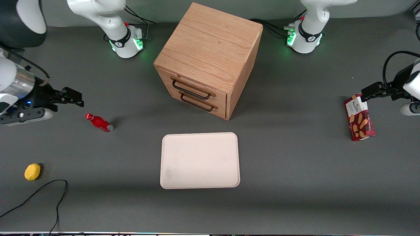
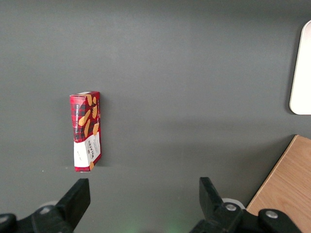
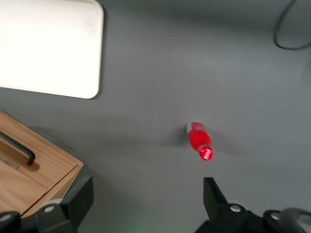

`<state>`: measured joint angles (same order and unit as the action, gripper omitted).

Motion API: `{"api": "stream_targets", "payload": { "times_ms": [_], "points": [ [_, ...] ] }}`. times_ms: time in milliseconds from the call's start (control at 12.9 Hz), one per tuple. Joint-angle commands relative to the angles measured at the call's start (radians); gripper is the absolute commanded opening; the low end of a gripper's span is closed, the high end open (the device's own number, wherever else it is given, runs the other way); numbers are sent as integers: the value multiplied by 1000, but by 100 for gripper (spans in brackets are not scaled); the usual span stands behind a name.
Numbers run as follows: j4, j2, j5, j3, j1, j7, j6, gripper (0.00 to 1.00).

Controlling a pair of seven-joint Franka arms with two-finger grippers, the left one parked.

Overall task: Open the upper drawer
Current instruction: 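Move the right gripper toward the upper drawer's black handle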

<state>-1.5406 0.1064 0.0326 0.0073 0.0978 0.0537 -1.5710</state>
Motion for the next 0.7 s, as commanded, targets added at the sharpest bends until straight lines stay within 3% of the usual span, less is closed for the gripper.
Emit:
{"api": "stream_targets", "payload": {
  "times_ms": [0,310,465,620],
  "points": [
    [82,88,17,-4,57,-11,13,100],
    [94,156,21,38,102,-11,2,100],
    [128,193,103,68,103,-8,2,100],
    [135,219,121,92,134,15,-3,100]
  ]
}}
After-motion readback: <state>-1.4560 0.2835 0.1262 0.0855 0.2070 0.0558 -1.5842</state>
